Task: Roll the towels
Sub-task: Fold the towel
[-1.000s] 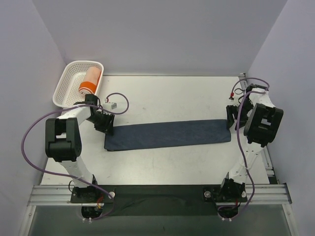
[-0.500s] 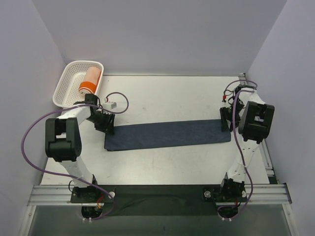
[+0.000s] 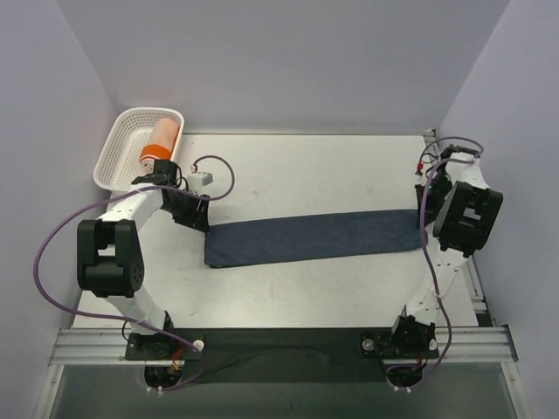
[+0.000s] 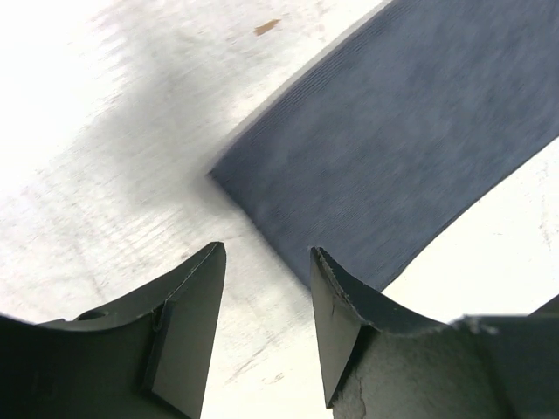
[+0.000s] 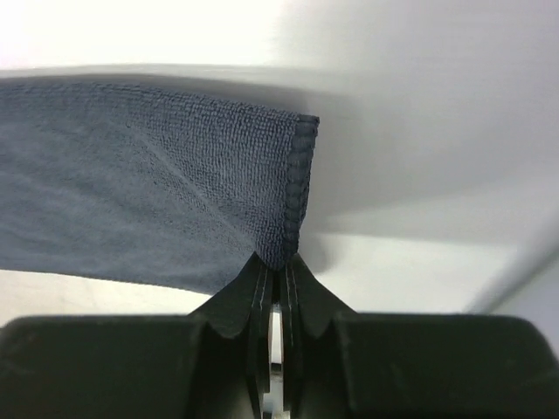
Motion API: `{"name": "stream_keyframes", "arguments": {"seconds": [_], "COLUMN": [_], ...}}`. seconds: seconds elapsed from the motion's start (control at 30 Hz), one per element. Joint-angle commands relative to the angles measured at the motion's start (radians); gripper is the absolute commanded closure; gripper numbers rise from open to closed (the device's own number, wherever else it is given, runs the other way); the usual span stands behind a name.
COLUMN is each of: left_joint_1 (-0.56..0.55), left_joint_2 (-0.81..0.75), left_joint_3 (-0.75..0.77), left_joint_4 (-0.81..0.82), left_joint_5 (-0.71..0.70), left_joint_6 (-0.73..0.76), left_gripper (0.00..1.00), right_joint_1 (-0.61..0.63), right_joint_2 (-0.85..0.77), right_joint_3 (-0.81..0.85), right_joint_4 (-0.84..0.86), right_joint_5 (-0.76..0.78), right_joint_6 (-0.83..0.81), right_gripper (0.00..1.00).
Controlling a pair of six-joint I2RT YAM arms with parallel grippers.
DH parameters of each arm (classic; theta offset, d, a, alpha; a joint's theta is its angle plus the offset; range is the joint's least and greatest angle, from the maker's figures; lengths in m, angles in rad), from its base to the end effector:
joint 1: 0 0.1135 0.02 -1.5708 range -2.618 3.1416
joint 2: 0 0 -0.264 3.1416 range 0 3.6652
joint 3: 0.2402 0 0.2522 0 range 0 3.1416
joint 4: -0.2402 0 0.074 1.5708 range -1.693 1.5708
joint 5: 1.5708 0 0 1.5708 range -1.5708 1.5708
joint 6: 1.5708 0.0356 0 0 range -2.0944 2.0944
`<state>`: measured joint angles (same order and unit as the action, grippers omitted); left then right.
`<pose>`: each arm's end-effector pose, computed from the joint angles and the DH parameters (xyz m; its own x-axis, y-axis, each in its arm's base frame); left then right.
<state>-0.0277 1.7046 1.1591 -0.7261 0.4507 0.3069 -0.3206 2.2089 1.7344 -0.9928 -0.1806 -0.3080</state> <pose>0.3265 -0.0246 0.1980 -0.8643 0.2960 -0.4067 0.4347 0.8464 -0.3078 0.4137 -0.1306 0.1586 -0.9882 0.0139 -0.1526 -0.0075 0.9903 0.1389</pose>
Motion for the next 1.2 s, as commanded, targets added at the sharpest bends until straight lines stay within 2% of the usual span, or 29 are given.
{"name": "stream_keyframes", "arguments": {"seconds": [0.0, 0.2, 0.4, 0.63, 0.9, 1.17], "left_joint_1": [-0.023, -0.067, -0.13, -0.21, -0.241, -0.244], "left_joint_2": [-0.039, 0.007, 0.047, 0.055, 0.066, 0.066], "left_joint_3": [0.021, 0.008, 0.008, -0.025, -0.055, -0.064], "left_joint_4": [-0.01, -0.004, 0.011, 0.025, 0.03, 0.027], "left_joint_5": [0.043, 0.103, 0.111, 0.095, 0.066, 0.054], "left_joint_6": [0.014, 0.015, 0.011, 0.0, 0.008, 0.001], "left_gripper": [0.46, 0.46, 0.48, 0.47, 0.43, 0.4], "right_joint_1": [-0.072, -0.043, 0.081, 0.227, 0.399, 0.489], "right_joint_2": [-0.023, -0.093, -0.187, -0.199, -0.184, -0.149], "right_joint_3": [0.124, 0.133, 0.034, -0.053, -0.096, -0.092], "right_joint_4": [-0.102, -0.167, -0.165, -0.097, 0.017, 0.063], "right_joint_5": [0.003, -0.149, -0.287, -0.491, -0.531, -0.528], "right_joint_6": [-0.065, -0.069, -0.026, 0.082, 0.21, 0.271], "right_gripper": [1.0, 1.0, 1.0, 1.0, 1.0, 1.0]}}
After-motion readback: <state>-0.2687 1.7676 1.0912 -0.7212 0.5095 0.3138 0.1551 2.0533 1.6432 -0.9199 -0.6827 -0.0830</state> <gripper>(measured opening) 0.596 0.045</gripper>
